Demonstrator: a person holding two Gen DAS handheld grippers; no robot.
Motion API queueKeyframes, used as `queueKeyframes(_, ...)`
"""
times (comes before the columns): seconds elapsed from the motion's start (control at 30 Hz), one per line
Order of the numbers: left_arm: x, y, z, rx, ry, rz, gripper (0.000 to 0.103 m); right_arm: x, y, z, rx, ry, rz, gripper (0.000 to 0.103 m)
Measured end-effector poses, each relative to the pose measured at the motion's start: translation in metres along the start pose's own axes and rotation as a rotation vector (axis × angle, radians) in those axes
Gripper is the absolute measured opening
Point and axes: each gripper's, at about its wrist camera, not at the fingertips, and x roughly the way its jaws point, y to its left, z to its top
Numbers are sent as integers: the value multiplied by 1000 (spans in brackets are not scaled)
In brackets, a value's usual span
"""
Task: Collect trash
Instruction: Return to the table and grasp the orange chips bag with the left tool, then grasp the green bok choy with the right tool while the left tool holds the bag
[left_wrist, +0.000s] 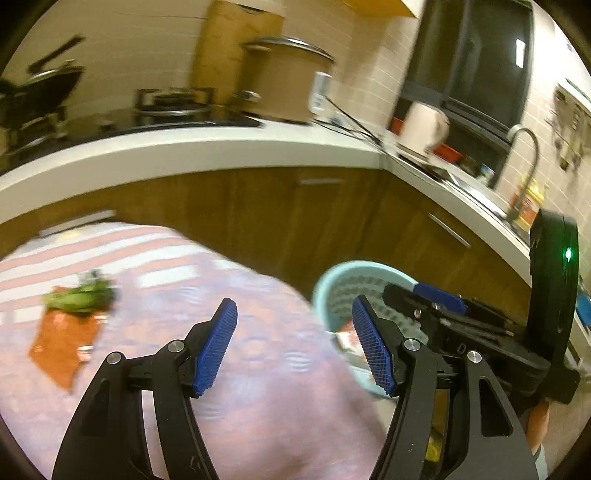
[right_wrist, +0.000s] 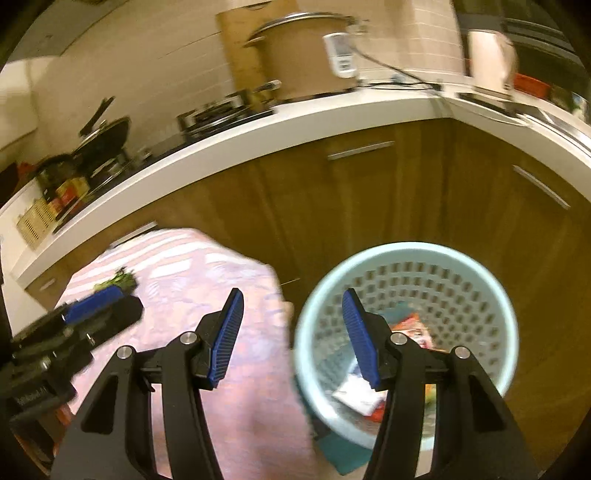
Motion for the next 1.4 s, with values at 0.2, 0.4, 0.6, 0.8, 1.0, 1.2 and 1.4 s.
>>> queueKeyframes(0.2,-32,63,-1,-77,-39,109,63,27,48,-8,-56,52,61,52)
queueKeyframes(0.4,-56,138,-7,-165,-44,218,70,42,93,-3,-116,69,106,52)
queueKeyframes(0.6,-41,185,-12,-172,19,255,75,63,121,-1,-143,94,111,52)
queueKeyframes(0.8,-7,203,-19,-150,105,253,76,78,145,3,-203,108,108,52)
queueKeyframes(1.0,7,195,-20,-82,174,282,55,89,171,14,-252,102,138,52)
queueKeyframes(1.2,-2,198,-25,-90,172,284,10,108,201,20,-300,128,197,52)
queueKeyframes(1.4,-22,216,-31,-161,169,231,9,118,224,18,-369,141,222,52)
